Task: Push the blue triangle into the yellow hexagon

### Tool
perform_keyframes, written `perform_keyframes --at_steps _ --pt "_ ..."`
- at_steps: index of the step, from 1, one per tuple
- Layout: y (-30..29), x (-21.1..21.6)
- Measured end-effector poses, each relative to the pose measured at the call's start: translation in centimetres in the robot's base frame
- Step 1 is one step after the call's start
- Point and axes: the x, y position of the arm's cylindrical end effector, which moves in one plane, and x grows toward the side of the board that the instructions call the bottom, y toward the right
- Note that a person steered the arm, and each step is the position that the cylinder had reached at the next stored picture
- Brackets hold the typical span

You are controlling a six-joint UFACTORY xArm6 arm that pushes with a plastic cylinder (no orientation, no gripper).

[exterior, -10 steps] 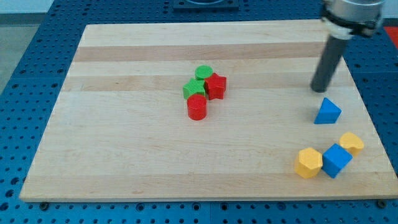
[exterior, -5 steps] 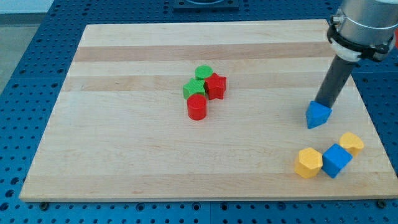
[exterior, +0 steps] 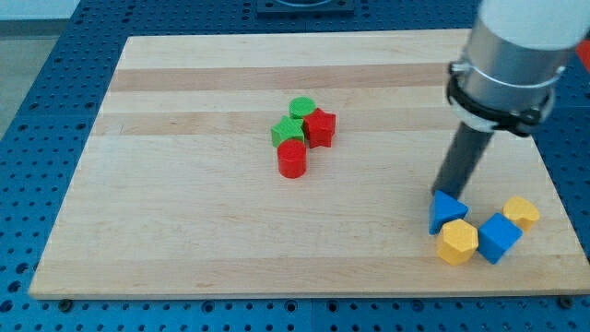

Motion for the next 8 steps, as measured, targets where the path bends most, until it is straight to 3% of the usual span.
perform_keyframes --at_steps 2,8 --pt "-2.7 0.0" --pt "-2.2 5.3"
